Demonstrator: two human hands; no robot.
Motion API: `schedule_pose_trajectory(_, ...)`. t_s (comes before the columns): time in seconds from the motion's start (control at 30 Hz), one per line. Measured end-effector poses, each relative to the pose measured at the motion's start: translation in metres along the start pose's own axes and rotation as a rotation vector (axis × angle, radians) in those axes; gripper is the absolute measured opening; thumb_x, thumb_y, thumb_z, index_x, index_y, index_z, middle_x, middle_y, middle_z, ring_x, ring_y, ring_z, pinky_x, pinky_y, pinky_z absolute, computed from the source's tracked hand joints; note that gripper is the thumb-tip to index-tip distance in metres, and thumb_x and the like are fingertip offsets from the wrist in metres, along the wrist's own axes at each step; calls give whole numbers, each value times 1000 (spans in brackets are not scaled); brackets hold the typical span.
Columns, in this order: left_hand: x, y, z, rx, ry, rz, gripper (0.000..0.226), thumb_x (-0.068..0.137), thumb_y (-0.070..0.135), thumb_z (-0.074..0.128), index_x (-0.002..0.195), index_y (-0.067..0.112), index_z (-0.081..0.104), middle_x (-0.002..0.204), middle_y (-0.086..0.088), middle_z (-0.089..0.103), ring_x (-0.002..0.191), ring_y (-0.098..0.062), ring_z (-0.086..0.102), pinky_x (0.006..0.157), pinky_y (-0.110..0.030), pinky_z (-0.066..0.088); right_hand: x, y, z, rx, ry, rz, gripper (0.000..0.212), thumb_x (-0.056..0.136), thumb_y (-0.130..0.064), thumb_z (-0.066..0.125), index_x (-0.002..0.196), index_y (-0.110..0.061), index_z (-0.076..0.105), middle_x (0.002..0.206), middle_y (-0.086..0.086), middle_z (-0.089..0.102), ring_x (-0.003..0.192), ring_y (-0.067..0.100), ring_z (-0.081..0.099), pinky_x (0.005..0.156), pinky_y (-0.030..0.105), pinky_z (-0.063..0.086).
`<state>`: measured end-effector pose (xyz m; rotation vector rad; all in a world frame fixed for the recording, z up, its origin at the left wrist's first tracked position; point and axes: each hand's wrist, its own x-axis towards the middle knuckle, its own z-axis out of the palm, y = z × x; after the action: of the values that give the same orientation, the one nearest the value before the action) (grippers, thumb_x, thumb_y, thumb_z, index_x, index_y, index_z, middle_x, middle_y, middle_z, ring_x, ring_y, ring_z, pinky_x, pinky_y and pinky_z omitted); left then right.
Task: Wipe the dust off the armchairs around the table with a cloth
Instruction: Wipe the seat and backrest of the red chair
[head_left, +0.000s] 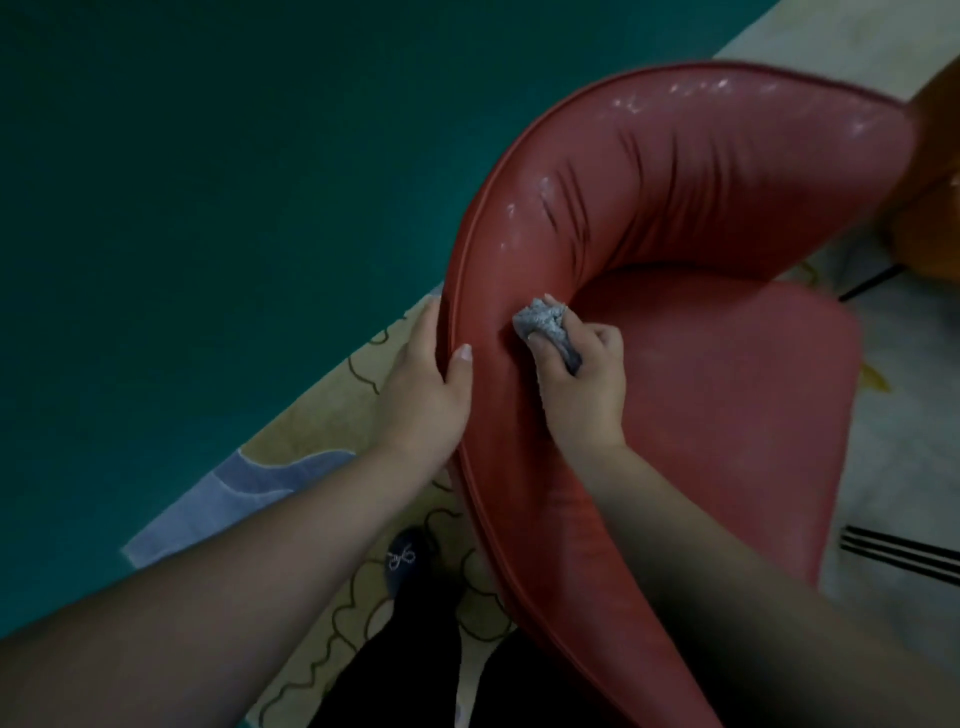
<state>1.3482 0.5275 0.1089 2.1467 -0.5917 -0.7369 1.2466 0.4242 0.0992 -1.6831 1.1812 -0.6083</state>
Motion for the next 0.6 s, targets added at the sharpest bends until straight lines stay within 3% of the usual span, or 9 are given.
schedule_pose_trajectory(0.1, 38, 13, -6, -35, -23, 55, 54, 100, 34, 40, 150, 34, 20, 152, 6, 34, 135, -11, 37, 105, -24, 29, 15, -7, 5, 54, 78, 59, 34, 89, -24, 66, 123, -19, 63, 100, -11, 42, 89, 25, 61, 80, 46, 55)
schedule_pose_trajectory(0.2, 78, 29, -5, -84, -39, 78, 49, 101, 31, 37, 149, 29, 27, 152, 4, 35, 137, -12, 34, 108, -19, 23, 43, -17, 12, 87, 139, 51, 36, 88, -24, 67, 124, -18, 62, 98, -13, 41, 89, 18, 61, 80, 41, 56)
schedule_pose_trajectory(0.3, 115, 42, 1, -197, -44, 59, 43, 103, 28, 33, 146, 25, 37, 150, 4, 38, 136, -7, 34, 105, -12, 21, 77, -23, 21, 107, 188, 22, 39, 88, -24, 68, 125, -16, 61, 95, -12, 41, 84, -2, 55, 77, 10, 48)
schedule_pose_trajectory(0.37, 131, 45, 6, -217, -52, 76, 42, 104, 27, 31, 145, 24, 39, 149, 6, 39, 135, -4, 33, 106, -12, 21, 101, -26, 28, 112, 208, 5, 39, 88, -24, 68, 125, -15, 62, 94, -13, 41, 82, -4, 52, 76, 2, 40)
schedule_pose_trajectory(0.5, 139, 38, 13, -229, -48, 141, 41, 104, 27, 30, 144, 26, 39, 143, 16, 40, 126, 12, 32, 103, -3, 20, 128, -28, 44, 24, 254, -70, 40, 88, -23, 68, 127, -20, 60, 95, -12, 39, 87, 5, 49, 83, 4, 38)
schedule_pose_trajectory(0.6, 141, 33, 14, -255, -36, 161, 40, 104, 23, 31, 143, 23, 41, 142, 13, 42, 128, 10, 34, 103, -2, 21, 108, -20, 50, -84, 215, -233, 46, 88, -19, 65, 133, -27, 56, 100, -3, 37, 90, 13, 48, 90, 17, 42)
